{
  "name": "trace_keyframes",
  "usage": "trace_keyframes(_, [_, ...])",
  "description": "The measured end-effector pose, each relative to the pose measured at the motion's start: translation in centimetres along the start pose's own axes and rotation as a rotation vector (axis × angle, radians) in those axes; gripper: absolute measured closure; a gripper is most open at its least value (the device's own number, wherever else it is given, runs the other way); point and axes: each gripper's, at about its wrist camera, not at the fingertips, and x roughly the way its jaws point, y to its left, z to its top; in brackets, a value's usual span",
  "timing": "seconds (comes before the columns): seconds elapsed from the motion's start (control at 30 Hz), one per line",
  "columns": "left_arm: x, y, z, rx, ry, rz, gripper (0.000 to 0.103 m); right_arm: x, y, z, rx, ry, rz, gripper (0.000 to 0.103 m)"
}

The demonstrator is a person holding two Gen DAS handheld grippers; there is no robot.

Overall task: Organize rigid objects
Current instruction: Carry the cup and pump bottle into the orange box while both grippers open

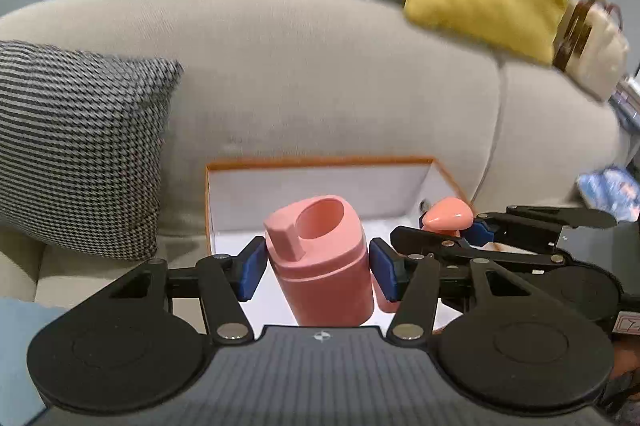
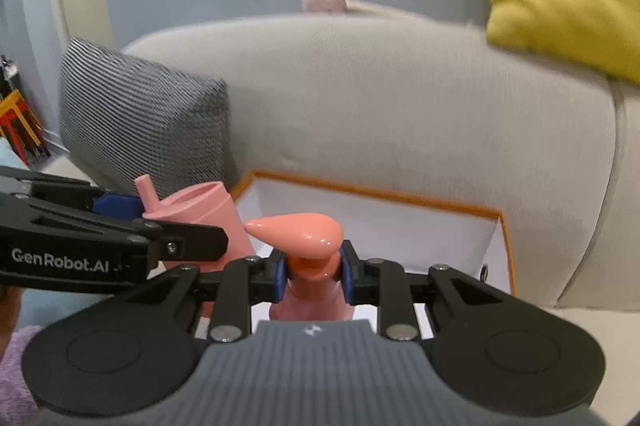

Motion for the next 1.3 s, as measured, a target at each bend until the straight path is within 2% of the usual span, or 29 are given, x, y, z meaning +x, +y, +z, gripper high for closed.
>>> trace_keyframes(0.1, [2.3,0.3,0.2,0.008,0.07,0.018,0.039,2.3,-1.3,-0.2,0.047,0.067,0.018,0.076])
trace_keyframes(0.2, [4.3,0.6,0.3,0.009,0.15,0.049,0.039,4.4,-1.6,-0.4,0.038,0.134,0.006,0.076])
trace_keyframes(0.57, [9.6,1.3,0.2,0.069,0.333,0.068,0.039,10.2,-3.1,-0.9,0.074,0.324,0.031,0.076])
trace_keyframes(0.73, [10.9,0.8,0.7,0.131,0.349,0.086,0.039,12.6,-3.4,-0.8,0.082,0.371,0.022,0.076])
trace_keyframes(0.97, [13.0,0.0,1.6,0.204,0.372,0.139,0.038,14.8,-4.4,0.3,0.11,0.383,0.015,0.076])
trace_keyframes(1.3, [14.2,-1.1,1.6,0.267,0.258,0.198,0.028,17.0,-5.3,0.6,0.147,0.371,-0.014,0.074])
